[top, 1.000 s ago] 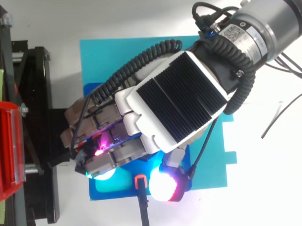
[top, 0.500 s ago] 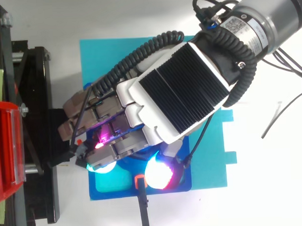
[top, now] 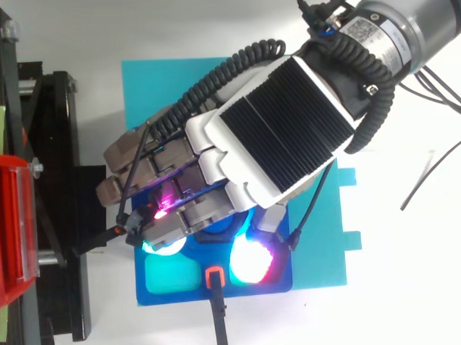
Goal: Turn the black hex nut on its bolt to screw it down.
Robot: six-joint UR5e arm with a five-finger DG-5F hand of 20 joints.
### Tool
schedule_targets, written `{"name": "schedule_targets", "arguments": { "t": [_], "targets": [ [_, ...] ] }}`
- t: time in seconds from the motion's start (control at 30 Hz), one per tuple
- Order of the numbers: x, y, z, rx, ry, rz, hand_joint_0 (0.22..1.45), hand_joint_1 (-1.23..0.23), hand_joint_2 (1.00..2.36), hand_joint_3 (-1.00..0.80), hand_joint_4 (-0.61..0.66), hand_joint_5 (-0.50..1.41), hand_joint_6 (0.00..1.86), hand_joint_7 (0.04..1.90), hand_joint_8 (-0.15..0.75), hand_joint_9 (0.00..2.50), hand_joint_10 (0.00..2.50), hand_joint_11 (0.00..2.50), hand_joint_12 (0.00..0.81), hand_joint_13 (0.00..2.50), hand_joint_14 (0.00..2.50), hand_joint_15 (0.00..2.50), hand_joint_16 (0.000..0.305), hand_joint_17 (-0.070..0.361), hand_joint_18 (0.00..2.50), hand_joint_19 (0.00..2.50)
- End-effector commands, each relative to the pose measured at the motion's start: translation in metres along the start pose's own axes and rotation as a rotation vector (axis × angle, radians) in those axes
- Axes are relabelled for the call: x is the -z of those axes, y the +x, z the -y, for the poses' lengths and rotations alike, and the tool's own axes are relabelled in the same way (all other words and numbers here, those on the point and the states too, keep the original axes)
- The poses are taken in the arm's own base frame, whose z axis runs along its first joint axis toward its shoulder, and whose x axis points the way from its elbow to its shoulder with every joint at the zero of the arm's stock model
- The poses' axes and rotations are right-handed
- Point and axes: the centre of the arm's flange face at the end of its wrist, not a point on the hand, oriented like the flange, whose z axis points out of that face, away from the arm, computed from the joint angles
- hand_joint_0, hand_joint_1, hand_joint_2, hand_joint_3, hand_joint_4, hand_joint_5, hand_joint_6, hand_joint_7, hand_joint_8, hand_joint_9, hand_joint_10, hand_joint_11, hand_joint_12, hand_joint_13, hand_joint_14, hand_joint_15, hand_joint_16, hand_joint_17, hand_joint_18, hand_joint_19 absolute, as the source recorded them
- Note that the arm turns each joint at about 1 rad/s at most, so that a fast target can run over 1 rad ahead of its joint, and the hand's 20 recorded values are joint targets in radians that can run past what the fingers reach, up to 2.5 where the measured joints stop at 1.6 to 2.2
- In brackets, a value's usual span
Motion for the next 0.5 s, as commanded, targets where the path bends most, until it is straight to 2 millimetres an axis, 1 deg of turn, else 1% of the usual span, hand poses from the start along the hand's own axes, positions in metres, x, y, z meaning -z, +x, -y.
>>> {"name": "schedule_targets", "arguments": {
  "t": [0.0,0.1,0.17,0.23,0.33,0.47],
  "targets": [
    [0.0009,-0.002,0.001,0.01,-0.007,0.008,0.44,-0.49,1.0,-0.5,0.29,-0.06,0.54,1.25,0.301,0.92,0.01,0.23,0.387,0.54,0.0,0.11,0.056,0.126,0.53,0.24],
    [0.0021,-0.0023,0.0031,0.014,-0.007,0.012,0.43,-0.47,1.0,-0.5,0.29,-0.06,0.53,1.25,0.309,0.92,0.01,0.22,0.391,0.55,0.0,0.11,0.057,0.128,0.54,0.24],
    [0.0022,-0.0019,0.0031,0.015,-0.007,0.013,0.43,-0.48,1.0,-0.5,0.3,-0.06,0.53,1.25,0.307,0.92,0.01,0.23,0.391,0.55,0.0,0.11,0.057,0.128,0.53,0.24],
    [0.003,-0.0021,0.004,0.017,-0.006,0.014,0.45,-0.56,1.0,-0.5,0.28,-0.06,0.52,1.27,0.299,0.92,0.01,0.22,0.381,0.54,0.0,0.11,0.055,0.123,0.52,0.24],
    [0.0049,-0.0024,0.0052,0.017,-0.006,0.014,0.48,-0.62,1.0,-0.5,0.26,-0.06,0.52,1.3,0.29,0.91,0.01,0.24,0.367,0.53,0.0,0.11,0.052,0.117,0.5,0.25],
    [0.0057,-0.0037,0.0056,0.022,-0.007,0.014,0.5,-0.66,1.0,-0.5,0.24,-0.07,0.52,1.3,0.285,0.91,0.01,0.24,0.363,0.53,0.0,0.11,0.051,0.114,0.49,0.25]
  ]
}}
